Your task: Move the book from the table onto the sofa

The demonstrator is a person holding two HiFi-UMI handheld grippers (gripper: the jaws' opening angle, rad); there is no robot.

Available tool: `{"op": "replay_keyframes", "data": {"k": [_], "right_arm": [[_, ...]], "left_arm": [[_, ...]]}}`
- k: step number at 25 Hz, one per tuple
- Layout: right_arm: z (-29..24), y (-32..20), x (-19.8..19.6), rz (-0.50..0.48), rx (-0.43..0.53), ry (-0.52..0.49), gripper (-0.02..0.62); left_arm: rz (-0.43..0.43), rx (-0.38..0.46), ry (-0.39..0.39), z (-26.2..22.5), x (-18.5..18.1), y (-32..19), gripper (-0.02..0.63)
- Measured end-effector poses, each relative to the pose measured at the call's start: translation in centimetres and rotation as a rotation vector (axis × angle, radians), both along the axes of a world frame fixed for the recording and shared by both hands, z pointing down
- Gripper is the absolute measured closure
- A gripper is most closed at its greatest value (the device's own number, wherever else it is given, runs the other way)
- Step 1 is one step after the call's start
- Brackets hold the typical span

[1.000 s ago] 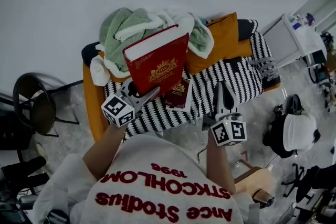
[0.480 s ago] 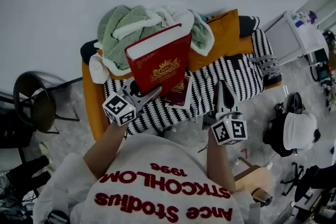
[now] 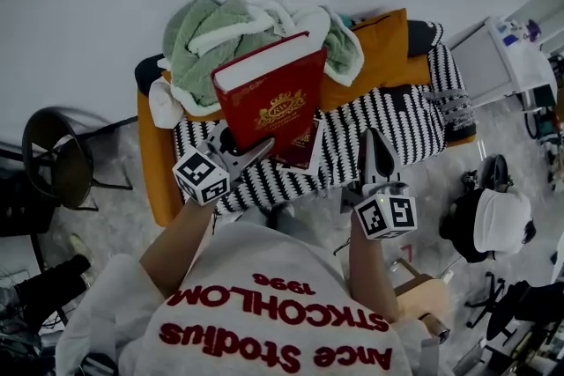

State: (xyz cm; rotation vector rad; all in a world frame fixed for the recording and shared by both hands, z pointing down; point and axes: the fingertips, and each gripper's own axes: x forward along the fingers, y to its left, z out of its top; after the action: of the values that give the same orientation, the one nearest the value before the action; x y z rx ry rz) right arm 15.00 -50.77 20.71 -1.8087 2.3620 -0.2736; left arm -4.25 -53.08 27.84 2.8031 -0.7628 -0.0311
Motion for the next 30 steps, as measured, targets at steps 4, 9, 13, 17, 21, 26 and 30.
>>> {"op": "replay_keyframes", "data": {"k": [4, 9, 13, 17, 21, 26, 30], "right_arm": [[0.8, -0.2, -0.1, -0.002, 0.001, -0.006, 0.568], [1.8, -0.5, 1.2, 0.000, -0.006, -0.019, 0.568], [3.2, -0.9, 2.2, 0.005, -0.013, -0.032, 0.568], [4.5, -1.5, 3.3, 0.026, -0.016, -0.032, 0.568], [6.1, -2.3, 4.7, 0.045, -0.030, -0.034, 0.568], [8.7, -3.3, 6.1, 0.079, -0.041, -0.028, 0.568], [11.1, -4.2, 7.0, 0.092, -0.059, -0.041, 0.568]], "left_arm": [[0.003, -0.012, -0.003, 1.0, 0.0, -0.4, 0.369], [0.009, -0.040, -0.026, 2.4, 1.1, -0.8, 0.370], [0.013, -0.070, -0.043, 4.2, 1.8, -1.4, 0.370], [0.024, -0.102, -0.042, 6.1, 2.8, -2.2, 0.369], [0.051, -0.139, -0.039, 8.5, 4.3, -2.8, 0.370], [0.086, -0.197, -0.035, 12.1, 6.0, -3.6, 0.369], [0.111, -0.240, -0.048, 15.4, 7.4, -4.2, 0.368]]}}
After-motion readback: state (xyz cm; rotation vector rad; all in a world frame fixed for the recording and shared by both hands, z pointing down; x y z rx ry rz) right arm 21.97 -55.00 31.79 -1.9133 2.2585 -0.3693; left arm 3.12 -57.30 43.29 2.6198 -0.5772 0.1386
